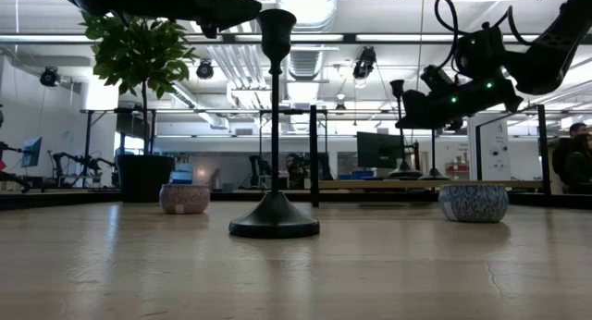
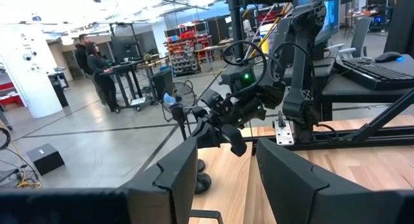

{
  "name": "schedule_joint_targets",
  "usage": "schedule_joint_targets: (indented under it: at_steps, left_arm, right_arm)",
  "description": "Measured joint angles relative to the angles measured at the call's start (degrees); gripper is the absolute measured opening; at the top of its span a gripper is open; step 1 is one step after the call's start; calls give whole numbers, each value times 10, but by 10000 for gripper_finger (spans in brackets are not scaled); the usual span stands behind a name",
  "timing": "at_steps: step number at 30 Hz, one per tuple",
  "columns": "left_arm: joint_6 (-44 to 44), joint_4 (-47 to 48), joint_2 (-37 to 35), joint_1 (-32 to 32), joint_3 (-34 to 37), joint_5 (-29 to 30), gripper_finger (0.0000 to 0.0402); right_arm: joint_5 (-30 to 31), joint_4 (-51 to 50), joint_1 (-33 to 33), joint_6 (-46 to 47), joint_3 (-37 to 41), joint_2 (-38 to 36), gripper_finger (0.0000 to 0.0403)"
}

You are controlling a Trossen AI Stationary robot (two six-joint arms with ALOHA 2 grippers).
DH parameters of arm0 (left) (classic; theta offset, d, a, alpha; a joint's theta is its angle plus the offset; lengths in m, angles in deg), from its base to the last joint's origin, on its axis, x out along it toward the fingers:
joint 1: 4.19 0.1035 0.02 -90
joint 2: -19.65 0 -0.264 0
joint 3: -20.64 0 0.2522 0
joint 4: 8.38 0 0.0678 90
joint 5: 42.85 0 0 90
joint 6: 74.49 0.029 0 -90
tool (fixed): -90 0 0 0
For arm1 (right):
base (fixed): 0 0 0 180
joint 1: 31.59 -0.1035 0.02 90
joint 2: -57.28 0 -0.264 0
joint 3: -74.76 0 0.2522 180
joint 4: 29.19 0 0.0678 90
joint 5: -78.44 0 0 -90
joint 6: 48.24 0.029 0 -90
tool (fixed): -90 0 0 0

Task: Pick & Place candle stick holders
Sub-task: Put the bottom left black candle holder on the shelf

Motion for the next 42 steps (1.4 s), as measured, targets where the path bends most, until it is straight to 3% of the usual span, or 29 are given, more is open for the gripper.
schedule_joint_targets:
  at_steps: [36, 42]
  left_arm:
    - [0, 0, 0, 0, 0, 1, 165]
    - [0, 0, 0, 0, 0, 1, 165]
  right_arm:
    - [19, 32, 9, 21, 39, -1, 9]
    - [22, 25, 9, 17, 40, -1, 35]
